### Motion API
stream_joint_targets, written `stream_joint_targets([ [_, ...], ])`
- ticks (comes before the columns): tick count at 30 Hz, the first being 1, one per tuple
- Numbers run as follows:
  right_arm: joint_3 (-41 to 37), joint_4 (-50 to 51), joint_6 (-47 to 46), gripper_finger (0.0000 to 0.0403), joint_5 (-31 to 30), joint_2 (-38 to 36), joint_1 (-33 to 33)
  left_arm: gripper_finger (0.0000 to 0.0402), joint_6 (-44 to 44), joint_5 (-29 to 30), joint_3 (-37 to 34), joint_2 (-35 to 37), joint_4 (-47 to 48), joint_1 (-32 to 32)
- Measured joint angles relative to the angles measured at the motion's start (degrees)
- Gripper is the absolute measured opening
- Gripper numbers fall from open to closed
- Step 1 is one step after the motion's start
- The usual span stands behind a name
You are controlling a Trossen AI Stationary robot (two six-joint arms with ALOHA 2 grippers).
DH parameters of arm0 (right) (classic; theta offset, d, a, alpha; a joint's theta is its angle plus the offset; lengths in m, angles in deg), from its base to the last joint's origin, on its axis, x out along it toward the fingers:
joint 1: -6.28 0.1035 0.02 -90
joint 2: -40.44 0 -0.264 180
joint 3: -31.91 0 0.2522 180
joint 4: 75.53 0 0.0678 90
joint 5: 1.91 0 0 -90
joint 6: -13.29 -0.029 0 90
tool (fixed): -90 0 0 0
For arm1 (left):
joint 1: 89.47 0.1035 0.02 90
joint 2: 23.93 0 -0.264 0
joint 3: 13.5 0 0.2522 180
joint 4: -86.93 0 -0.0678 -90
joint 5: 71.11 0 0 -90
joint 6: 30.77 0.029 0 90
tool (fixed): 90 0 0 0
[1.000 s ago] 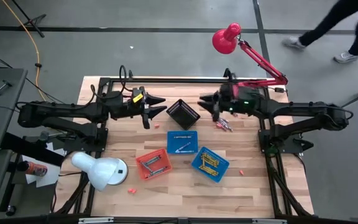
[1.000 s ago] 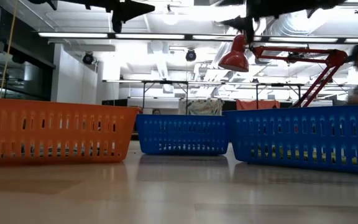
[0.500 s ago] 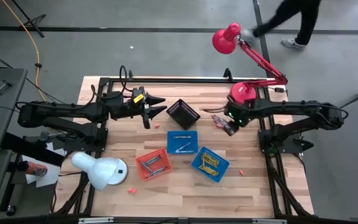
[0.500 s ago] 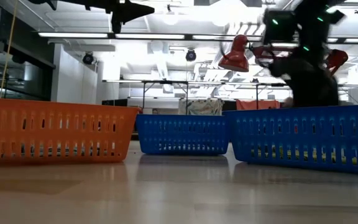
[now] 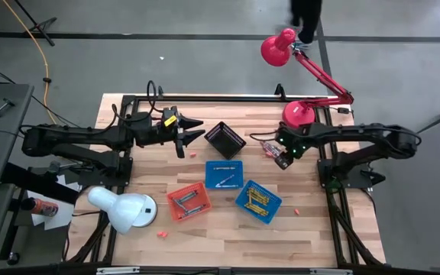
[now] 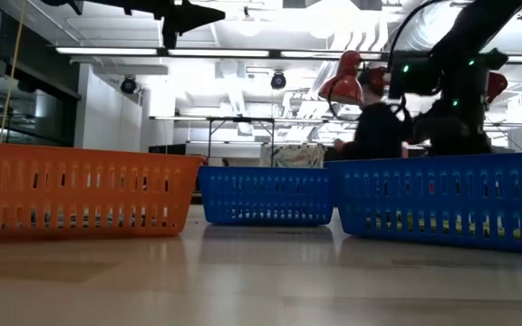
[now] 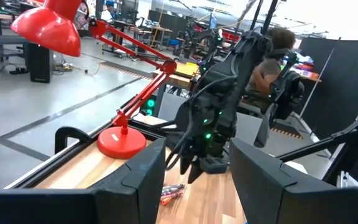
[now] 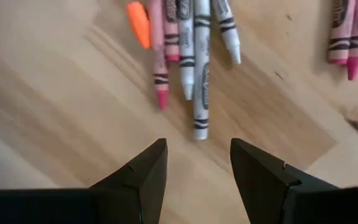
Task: Sort crayons
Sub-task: Put the white crayon into the left blue bin
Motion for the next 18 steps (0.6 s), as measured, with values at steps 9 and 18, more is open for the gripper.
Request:
stream_joint_targets([
  [9,0.08,-4.55,7.62,0.0172,-2.16,6.57,-0.42,0.0165,-0.04,0.05,0.00,0.00,-0.18,-0.01],
  [18,0.47,-4.99,10.27,0.0144,-3.14,10.89,-0.42,0.0165,-0.11,0.10,0.01,0.00,-0.30,-0.01],
])
